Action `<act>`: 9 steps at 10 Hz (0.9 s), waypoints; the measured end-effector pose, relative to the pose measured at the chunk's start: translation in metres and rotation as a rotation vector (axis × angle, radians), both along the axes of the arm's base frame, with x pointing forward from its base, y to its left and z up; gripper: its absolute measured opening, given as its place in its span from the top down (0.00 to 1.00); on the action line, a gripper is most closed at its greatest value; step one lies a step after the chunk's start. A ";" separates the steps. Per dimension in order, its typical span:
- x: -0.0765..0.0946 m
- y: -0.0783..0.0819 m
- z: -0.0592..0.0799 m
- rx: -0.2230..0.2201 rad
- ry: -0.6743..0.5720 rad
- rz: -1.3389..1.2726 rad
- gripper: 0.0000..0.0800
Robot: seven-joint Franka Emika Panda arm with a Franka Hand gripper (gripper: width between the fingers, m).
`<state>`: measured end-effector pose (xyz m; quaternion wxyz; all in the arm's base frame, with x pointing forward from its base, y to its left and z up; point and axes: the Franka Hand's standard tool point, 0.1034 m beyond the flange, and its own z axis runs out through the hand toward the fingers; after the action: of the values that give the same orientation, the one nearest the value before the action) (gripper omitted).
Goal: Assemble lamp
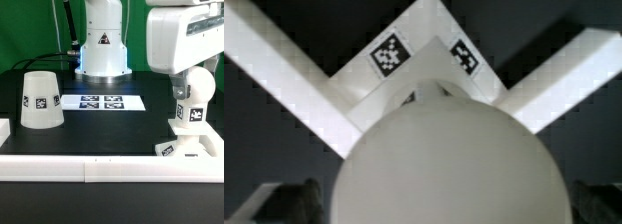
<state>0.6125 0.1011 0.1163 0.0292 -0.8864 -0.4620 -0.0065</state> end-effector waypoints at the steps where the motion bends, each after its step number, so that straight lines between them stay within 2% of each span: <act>1: 0.000 -0.001 0.000 0.000 -0.001 0.019 0.13; 2: 0.000 -0.002 0.000 0.000 -0.001 0.021 0.29; 7: 0.001 -0.007 0.000 0.003 0.004 -0.034 0.28; 9: 0.001 -0.007 0.000 0.002 0.013 -0.220 0.28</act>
Offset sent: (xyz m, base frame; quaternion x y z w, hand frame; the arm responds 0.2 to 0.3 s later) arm 0.0000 0.0000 0.0000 0.0000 0.0000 0.0000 1.0000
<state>0.6137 0.0939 0.1163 0.0322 -0.9318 -0.3615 -0.0044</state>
